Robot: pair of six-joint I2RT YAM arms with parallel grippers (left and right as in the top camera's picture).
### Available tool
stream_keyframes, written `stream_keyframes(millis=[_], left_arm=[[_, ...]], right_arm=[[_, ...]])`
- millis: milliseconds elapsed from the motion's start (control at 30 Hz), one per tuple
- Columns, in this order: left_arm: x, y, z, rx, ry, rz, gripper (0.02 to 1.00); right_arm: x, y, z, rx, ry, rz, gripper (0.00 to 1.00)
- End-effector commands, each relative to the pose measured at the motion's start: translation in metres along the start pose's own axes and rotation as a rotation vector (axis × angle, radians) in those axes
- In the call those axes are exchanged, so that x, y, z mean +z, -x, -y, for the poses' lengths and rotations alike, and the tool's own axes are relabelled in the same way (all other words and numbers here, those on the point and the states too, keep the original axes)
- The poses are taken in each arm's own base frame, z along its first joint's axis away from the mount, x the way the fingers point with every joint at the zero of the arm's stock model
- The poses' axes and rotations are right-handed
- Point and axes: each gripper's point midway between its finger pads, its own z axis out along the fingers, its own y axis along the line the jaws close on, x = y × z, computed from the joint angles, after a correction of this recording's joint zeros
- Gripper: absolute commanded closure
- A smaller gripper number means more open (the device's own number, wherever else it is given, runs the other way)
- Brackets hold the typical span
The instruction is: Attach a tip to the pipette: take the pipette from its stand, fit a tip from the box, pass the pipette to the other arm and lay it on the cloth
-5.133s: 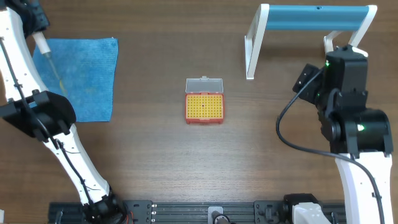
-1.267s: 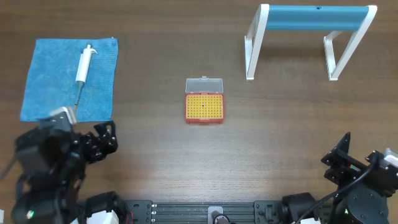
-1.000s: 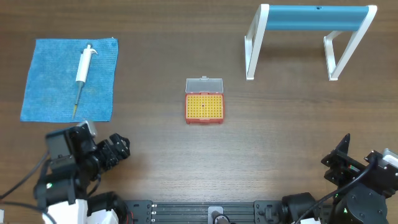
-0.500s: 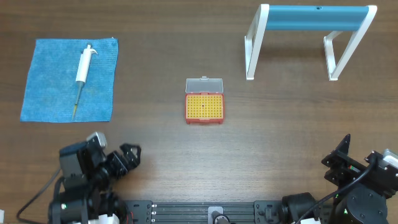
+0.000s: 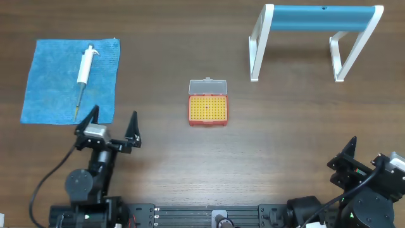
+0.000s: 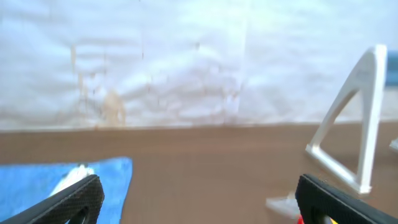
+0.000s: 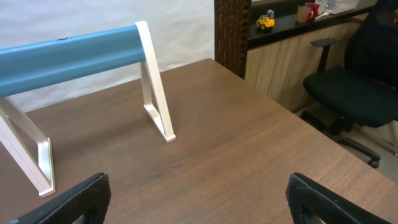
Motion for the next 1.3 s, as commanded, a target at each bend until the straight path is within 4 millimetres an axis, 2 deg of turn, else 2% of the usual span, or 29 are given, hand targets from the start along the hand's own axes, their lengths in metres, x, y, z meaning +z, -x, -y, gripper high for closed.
stream_keyframes(millis=[33,67,1167,1233,1300], left_arm=[[-0.0056,-0.0302,-0.0046,0.024,0.028,-0.095,0.02],[-0.0059,-0.0346,-0.0047,0.02,0.028,-0.114,0.02],[-0.0059,-0.0339,-0.0045,0.02,0.027,-0.111,0.02],[-0.0059,-0.0338,-0.0045,0.02,0.027,-0.11,0.02],[-0.0059,-0.0338,-0.0045,0.02,0.027,-0.11,0.02]], right_arm=[[-0.0004,0.0002,0.0015,-0.013,-0.005,0.006,0.084],[-0.0004,0.0002,0.0015,-0.013,-0.005,0.006,0.084],[-0.0004,0.0001,0.0015,-0.013,-0.005,0.006,0.082],[-0.0005,-0.0054,0.0028,-0.03,-0.01,-0.015,0.08],[-0.0005,-0.0084,-0.0072,-0.03,0.048,-0.03,0.08]])
